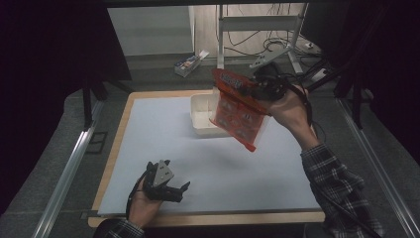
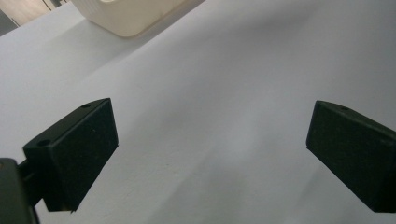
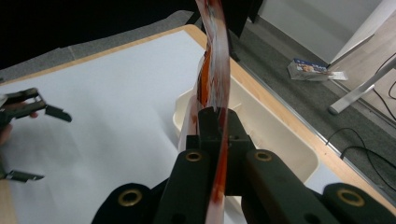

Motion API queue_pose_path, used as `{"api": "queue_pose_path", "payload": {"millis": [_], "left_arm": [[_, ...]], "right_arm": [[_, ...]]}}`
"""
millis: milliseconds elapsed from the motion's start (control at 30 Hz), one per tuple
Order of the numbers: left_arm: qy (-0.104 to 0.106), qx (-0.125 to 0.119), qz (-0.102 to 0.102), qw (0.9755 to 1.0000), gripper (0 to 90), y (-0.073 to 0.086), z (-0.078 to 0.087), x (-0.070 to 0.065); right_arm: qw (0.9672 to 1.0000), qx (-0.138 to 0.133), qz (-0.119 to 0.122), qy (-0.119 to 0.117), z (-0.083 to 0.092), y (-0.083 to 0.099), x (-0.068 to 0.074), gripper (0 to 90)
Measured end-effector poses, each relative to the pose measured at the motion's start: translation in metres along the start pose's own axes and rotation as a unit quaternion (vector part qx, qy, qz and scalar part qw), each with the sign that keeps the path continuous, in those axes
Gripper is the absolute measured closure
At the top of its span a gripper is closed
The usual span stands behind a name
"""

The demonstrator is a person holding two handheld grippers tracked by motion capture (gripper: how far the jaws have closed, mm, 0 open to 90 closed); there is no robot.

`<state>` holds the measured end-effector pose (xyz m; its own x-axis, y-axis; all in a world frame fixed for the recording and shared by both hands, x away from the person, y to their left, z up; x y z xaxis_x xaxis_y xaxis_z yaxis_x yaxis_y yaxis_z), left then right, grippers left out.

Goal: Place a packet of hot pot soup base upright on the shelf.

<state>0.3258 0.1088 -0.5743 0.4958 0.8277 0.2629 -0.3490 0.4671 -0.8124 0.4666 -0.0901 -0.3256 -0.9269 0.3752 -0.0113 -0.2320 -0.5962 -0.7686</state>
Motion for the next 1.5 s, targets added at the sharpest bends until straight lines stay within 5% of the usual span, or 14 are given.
{"api": "queue_pose_path", "payload": {"millis": [433, 767, 1267, 1500], "left_arm": [[0.003, -0.009, 0.012, 0.9999, 1.9, -0.002, 0.002, 0.002], [0.046, -0.016, 0.038, 0.9981, 0.0, -0.003, 0.003, -0.003], [0.051, -0.019, 0.049, 0.9973, 0.0, -0.003, 0.002, -0.001], [0.052, -0.017, 0.046, 0.9975, 0.0, -0.002, 0.002, -0.001]], "right_arm": [[0.9999, -0.001, 0.000, 0.016, -0.019, -0.035, -0.036, 88.9], [0.9995, 0.002, -0.007, 0.031, -0.037, -0.045, -0.066, 88.9], [0.9985, 0.027, -0.023, 0.043, -0.068, -0.034, -0.109, 88.9], [0.9986, 0.035, -0.021, 0.034, -0.083, -0.028, -0.113, 88.9]]}}
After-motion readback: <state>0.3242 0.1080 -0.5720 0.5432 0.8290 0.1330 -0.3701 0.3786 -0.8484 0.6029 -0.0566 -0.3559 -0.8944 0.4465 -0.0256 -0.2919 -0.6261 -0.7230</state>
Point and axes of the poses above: each handheld gripper's, and its own axes: z roughly backward along the jaws, y roughly out of its underside, x roughly to its left, the point moved 10 cm from there along -z, roughly forward along the jaws, and after that the axes turned 12 degrees about -y, right-handed, at the moved point
